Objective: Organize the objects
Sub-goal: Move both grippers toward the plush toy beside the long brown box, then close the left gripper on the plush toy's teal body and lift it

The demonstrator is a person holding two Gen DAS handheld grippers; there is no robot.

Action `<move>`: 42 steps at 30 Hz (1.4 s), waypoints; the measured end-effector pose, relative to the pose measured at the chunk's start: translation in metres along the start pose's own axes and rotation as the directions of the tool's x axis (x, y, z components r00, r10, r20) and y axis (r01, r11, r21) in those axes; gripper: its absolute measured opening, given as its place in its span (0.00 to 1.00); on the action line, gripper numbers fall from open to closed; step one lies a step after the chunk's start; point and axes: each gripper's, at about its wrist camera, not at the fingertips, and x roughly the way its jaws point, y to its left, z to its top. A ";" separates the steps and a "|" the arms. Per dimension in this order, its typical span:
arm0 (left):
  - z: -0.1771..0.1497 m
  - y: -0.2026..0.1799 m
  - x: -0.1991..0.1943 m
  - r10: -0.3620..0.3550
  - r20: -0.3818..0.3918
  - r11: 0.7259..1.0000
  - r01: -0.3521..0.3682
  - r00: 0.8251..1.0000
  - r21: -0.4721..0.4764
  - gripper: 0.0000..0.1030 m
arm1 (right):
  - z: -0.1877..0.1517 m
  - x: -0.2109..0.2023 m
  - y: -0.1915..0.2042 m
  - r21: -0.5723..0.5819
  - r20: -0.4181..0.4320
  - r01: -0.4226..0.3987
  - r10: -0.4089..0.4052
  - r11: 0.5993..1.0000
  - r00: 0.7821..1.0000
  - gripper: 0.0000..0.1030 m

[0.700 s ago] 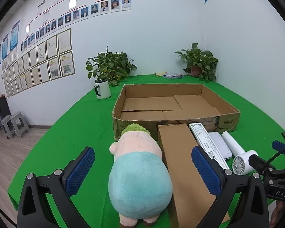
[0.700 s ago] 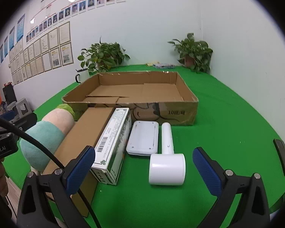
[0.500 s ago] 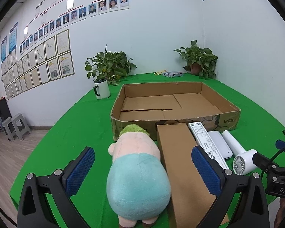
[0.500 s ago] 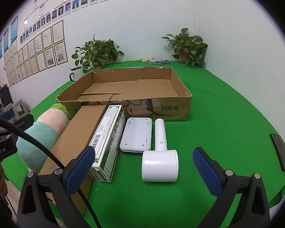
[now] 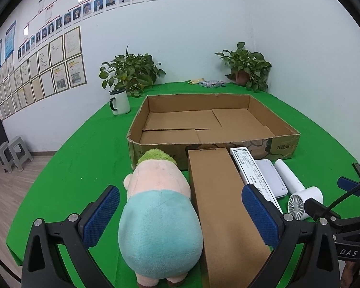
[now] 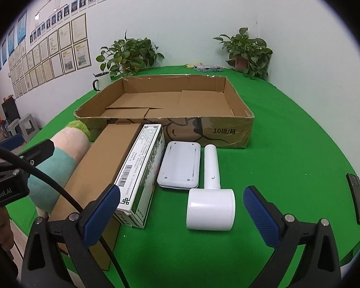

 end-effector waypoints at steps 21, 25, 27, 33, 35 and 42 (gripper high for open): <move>0.003 0.017 0.003 -0.030 0.003 1.000 0.030 1.000 0.003 0.99 | -0.002 0.002 0.005 -0.034 -0.022 0.093 -0.094 0.995 0.995 0.99; 0.004 0.033 0.005 -0.026 -0.011 0.999 0.026 1.000 -0.023 0.99 | -0.001 0.003 0.007 -0.074 -0.016 0.089 -0.090 0.993 0.996 0.99; 0.005 0.041 0.005 -0.040 -0.011 0.999 0.039 0.999 -0.035 0.99 | 0.001 0.004 0.007 -0.086 -0.024 0.086 -0.089 0.993 0.996 0.99; 0.008 0.059 0.003 -0.086 -0.014 0.996 0.086 0.996 -0.007 0.99 | 0.007 -0.012 0.020 -0.272 0.092 0.174 -0.155 0.946 0.984 0.99; 0.012 0.066 0.004 -0.086 -0.016 0.996 0.086 0.996 0.001 0.99 | 0.009 -0.039 0.036 -0.405 0.229 0.163 -0.073 0.900 0.971 0.99; -0.001 0.064 0.034 -0.210 -0.116 0.977 0.214 0.971 0.024 0.99 | 0.028 -0.091 0.054 -0.508 0.209 -0.321 0.476 0.799 0.854 0.99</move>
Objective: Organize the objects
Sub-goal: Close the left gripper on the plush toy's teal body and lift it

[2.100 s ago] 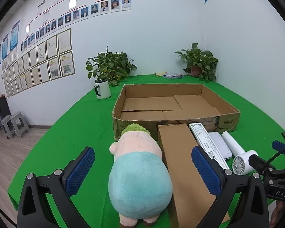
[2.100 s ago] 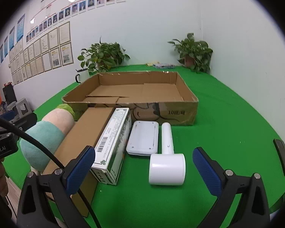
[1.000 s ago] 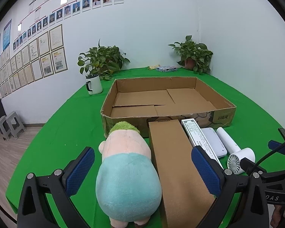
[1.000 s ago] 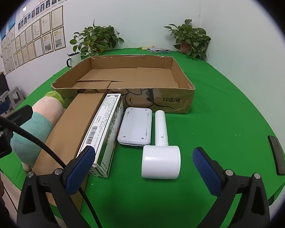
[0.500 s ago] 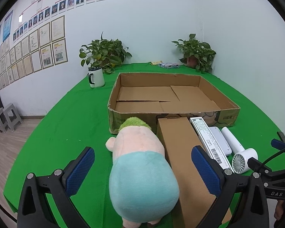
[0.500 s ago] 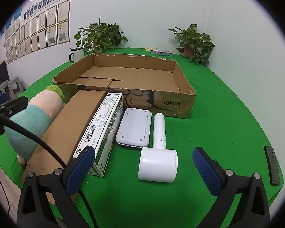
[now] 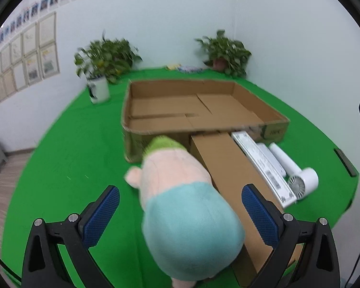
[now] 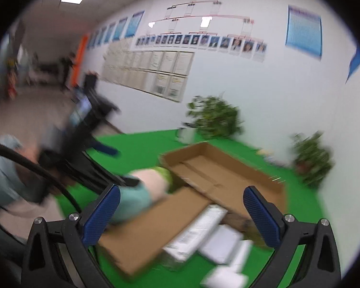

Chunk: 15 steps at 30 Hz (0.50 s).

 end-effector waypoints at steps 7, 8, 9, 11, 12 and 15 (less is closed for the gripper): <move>-0.028 -0.003 0.040 -0.033 -0.074 0.999 0.030 0.997 -0.046 0.93 | 0.008 0.031 -0.007 0.150 0.032 -0.287 0.285 0.946 0.958 0.99; -0.029 -0.001 0.040 -0.034 -0.071 0.997 0.029 0.997 -0.065 0.92 | 0.009 0.041 -0.013 0.182 0.025 -0.307 0.307 0.934 0.951 0.99; -0.030 0.001 0.040 -0.037 -0.069 0.996 0.031 0.997 -0.081 0.91 | 0.010 0.050 -0.018 0.206 0.017 -0.314 0.318 0.927 0.948 0.99; -0.033 0.006 0.040 -0.048 -0.061 0.994 0.042 0.997 -0.101 0.89 | 0.014 0.073 -0.028 0.262 0.003 -0.292 0.302 0.920 0.953 0.99; -0.035 0.008 0.038 -0.053 -0.059 0.993 0.047 0.997 -0.108 0.88 | 0.016 0.084 -0.034 0.297 0.002 -0.274 0.287 0.915 0.958 0.99; -0.039 0.015 0.031 -0.078 -0.062 0.989 0.069 0.995 -0.130 0.84 | 0.017 0.118 -0.045 0.430 -0.006 -0.235 0.263 0.872 0.965 0.99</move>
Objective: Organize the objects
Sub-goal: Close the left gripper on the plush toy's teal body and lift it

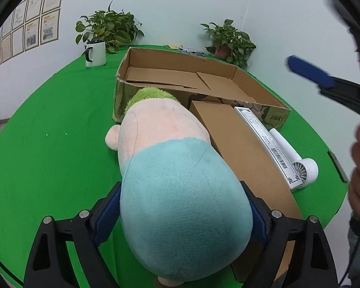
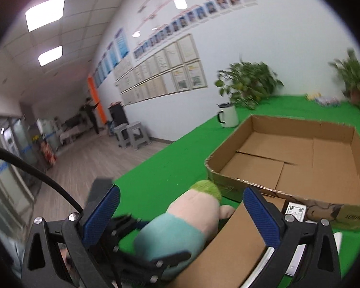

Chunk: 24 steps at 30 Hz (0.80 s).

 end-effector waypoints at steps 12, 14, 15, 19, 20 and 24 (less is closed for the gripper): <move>-0.016 0.025 -0.035 -0.078 0.005 0.996 0.078 0.997 -0.047 0.75 | -0.026 0.084 -0.016 0.167 -0.356 0.158 -0.089 0.973 0.930 0.99; -0.019 0.025 -0.042 -0.070 -0.001 0.997 0.070 0.998 -0.041 0.75 | -0.033 0.085 -0.013 0.179 -0.386 0.159 -0.080 0.971 0.919 0.99; -0.020 0.024 -0.043 -0.067 -0.003 0.997 0.067 0.998 -0.040 0.75 | -0.037 0.084 -0.011 0.184 -0.399 0.156 -0.071 0.970 0.914 0.99; -0.022 0.021 -0.047 -0.050 -0.010 0.999 0.049 0.999 -0.023 0.75 | -0.048 0.087 -0.006 0.178 -0.430 0.148 -0.058 0.973 0.901 0.99; -0.021 0.021 -0.045 -0.047 -0.012 0.999 0.047 0.999 -0.018 0.75 | -0.050 0.086 -0.003 0.173 -0.437 0.151 -0.062 0.973 0.897 0.99; -0.015 0.017 -0.038 -0.045 -0.018 0.999 0.045 0.999 -0.005 0.75 | -0.045 0.104 0.005 0.115 -0.494 0.169 -0.091 0.979 0.865 0.99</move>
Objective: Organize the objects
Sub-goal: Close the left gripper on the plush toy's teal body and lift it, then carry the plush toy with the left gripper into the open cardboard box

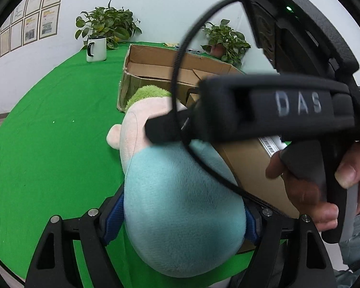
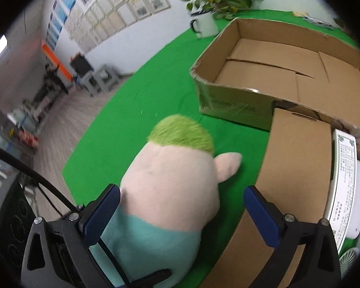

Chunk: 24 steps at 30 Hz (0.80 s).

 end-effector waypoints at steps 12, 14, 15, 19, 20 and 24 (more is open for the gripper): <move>-0.002 -0.006 0.004 0.017 0.010 1.000 -0.017 1.000 0.010 0.73 | -0.003 0.014 0.005 0.012 -0.061 -0.017 0.018 1.000 0.998 0.88; -0.005 -0.007 0.002 0.018 0.019 1.000 -0.018 1.000 0.012 0.72 | -0.003 0.014 0.002 0.025 -0.066 -0.029 0.030 0.999 0.997 0.86; -0.005 -0.007 0.001 0.018 0.023 1.000 -0.018 1.000 0.010 0.72 | -0.003 0.014 0.001 0.022 -0.067 -0.035 0.037 0.999 0.997 0.85; -0.007 -0.010 -0.004 0.021 0.038 1.000 -0.022 0.999 0.015 0.71 | -0.005 0.011 0.002 0.019 -0.050 -0.028 0.029 0.999 0.998 0.76; -0.008 -0.011 -0.005 0.024 0.040 1.000 -0.025 0.999 0.017 0.70 | -0.006 0.009 0.003 0.014 -0.045 -0.023 0.024 1.000 0.999 0.74; -0.004 -0.017 -0.013 0.038 0.057 0.999 -0.040 0.998 0.028 0.70 | -0.007 0.002 0.006 0.003 -0.021 -0.031 0.031 1.000 0.999 0.72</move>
